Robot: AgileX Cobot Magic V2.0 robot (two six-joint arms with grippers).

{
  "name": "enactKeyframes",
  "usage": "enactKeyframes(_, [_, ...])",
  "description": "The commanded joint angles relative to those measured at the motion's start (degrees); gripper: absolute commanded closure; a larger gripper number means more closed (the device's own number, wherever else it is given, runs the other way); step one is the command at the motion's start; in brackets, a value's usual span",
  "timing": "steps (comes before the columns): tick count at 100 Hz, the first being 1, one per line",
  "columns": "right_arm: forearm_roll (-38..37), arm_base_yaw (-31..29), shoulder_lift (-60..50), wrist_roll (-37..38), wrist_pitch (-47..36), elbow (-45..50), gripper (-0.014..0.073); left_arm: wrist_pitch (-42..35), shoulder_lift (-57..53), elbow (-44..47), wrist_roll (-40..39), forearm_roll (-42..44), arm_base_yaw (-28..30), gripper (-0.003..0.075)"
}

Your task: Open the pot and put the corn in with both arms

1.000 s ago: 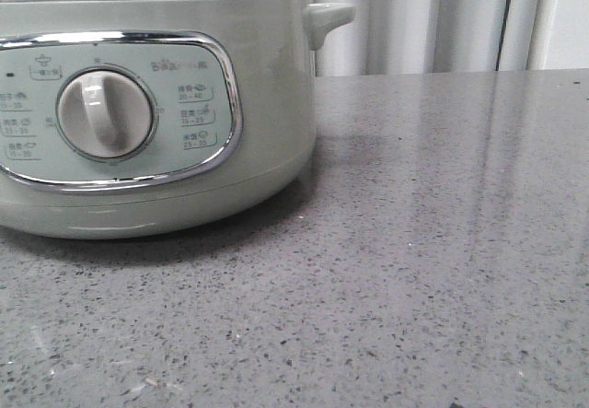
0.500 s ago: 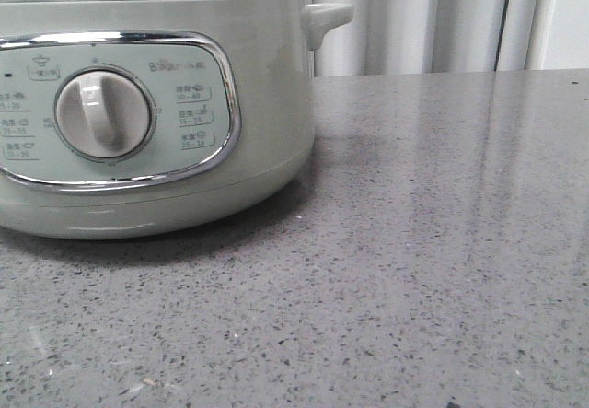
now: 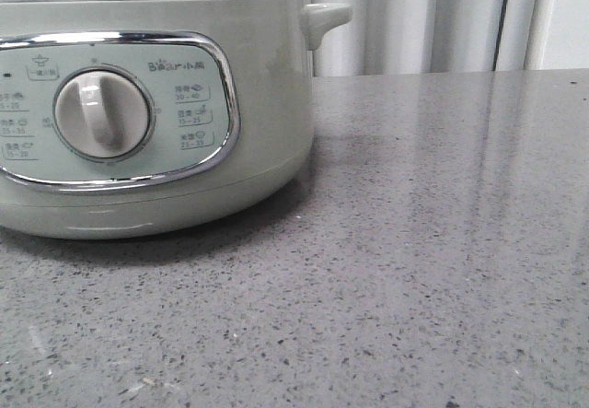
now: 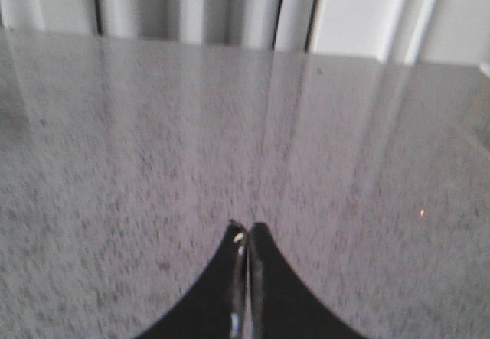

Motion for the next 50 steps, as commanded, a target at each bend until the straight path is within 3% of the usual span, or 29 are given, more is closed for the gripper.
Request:
enactKeyframes(1, [0.4,-0.6,-1.2,0.1,-6.0,2.0,0.0657,-3.8,-1.7,1.3,-0.4,-0.6,0.1,0.0741])
enactKeyframes(7, [0.4,-0.6,-3.3,0.1,-5.1,4.2,0.0657,-3.8,-1.7,1.3,-0.4,-0.6,0.1,0.0741])
enactKeyframes(12, [0.4,-0.6,-5.7,0.1,2.9,3.7,0.0657,-3.8,-1.7,1.3,-0.4,-0.6,0.1,0.0741])
enactKeyframes(22, [0.4,-0.6,-7.2,0.1,9.4,4.0,0.0657,-3.7,-1.7,1.3,-0.4,-0.6,0.1,0.0741])
enactKeyframes(50, [0.4,-0.6,-7.5,0.0,9.2,4.0,0.0657,-3.7,-1.7,1.3,-0.4,-0.6,0.1,0.0741])
